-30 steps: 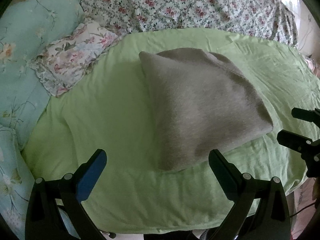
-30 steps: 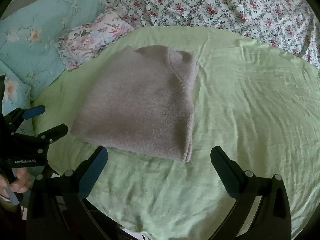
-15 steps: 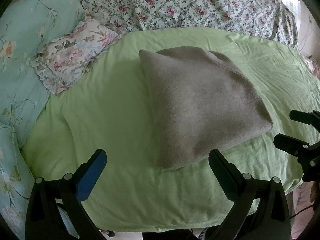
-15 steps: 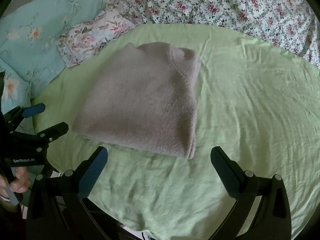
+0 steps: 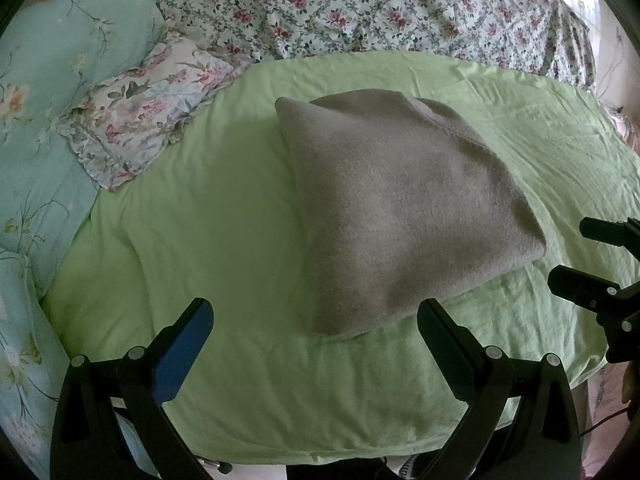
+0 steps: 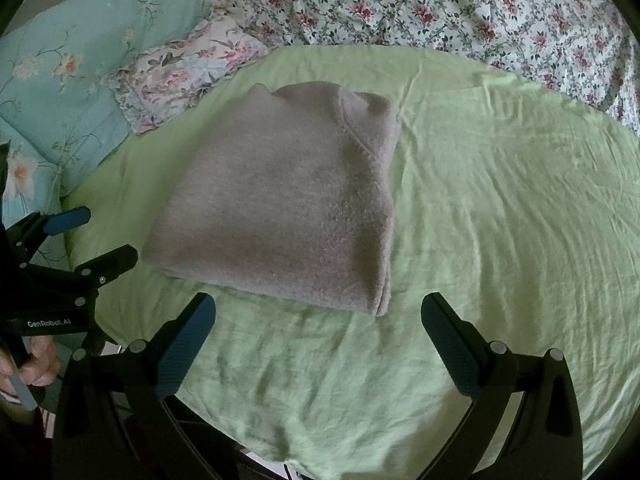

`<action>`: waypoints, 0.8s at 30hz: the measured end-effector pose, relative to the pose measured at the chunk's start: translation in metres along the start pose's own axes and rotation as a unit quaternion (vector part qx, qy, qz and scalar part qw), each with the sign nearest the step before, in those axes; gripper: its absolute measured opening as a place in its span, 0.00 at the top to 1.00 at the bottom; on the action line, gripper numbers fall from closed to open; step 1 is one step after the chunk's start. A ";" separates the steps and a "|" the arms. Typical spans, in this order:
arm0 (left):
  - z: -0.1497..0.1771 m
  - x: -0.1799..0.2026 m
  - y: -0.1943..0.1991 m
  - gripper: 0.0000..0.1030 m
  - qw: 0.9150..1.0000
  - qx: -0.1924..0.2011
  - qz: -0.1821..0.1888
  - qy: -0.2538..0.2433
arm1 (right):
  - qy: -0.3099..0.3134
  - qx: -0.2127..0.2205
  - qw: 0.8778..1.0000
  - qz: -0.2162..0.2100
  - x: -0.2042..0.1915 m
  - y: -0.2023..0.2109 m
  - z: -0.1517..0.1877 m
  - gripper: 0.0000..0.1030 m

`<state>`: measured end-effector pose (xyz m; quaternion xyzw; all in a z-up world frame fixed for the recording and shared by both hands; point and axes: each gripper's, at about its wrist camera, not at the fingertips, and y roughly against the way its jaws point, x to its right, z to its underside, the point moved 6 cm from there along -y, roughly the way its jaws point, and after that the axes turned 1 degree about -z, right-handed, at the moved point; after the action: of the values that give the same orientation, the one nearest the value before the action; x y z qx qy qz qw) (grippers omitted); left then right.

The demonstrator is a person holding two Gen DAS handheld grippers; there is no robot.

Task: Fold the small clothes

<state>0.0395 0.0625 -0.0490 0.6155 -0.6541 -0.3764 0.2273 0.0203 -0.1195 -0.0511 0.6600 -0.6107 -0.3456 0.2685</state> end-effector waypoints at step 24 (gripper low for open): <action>-0.001 0.000 -0.001 0.01 1.000 0.001 0.001 -0.004 | -0.001 -0.002 1.000 0.001 -0.004 -0.002 0.003 0.01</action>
<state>0.0412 0.0624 -0.0489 0.6136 -0.6557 -0.3785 0.2242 0.0192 -0.1150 -0.0541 0.6581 -0.6114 -0.3471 0.2694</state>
